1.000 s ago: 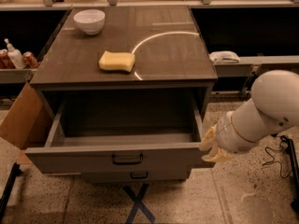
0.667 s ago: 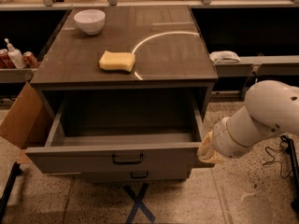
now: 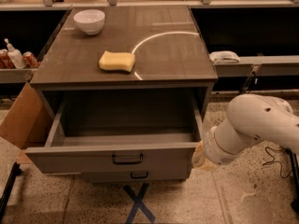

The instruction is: Close top drawer

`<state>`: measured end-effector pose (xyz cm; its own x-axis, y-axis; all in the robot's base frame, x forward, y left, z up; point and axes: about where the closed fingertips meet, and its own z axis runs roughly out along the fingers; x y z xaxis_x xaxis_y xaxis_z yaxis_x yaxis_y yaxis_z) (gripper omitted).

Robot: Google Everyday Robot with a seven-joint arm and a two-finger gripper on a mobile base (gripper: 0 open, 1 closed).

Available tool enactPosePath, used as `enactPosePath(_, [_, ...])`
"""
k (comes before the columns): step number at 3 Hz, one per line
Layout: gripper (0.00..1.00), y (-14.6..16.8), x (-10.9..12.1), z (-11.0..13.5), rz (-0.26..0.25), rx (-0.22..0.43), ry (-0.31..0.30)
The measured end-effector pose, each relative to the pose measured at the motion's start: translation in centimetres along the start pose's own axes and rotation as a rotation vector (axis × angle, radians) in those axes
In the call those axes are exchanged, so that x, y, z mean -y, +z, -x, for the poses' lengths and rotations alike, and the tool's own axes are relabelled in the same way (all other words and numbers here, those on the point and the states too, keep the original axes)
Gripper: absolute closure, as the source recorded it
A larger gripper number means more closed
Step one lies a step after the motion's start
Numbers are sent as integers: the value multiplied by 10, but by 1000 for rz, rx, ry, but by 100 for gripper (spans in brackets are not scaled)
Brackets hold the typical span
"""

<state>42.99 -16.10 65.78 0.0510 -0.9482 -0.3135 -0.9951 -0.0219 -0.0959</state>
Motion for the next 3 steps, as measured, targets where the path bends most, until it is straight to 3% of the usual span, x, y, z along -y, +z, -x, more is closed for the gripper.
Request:
enactPosePath(1, [100,22,2,2,7,-36,5])
enactPosePath(3, [100,47,23,9,-22,-49,53])
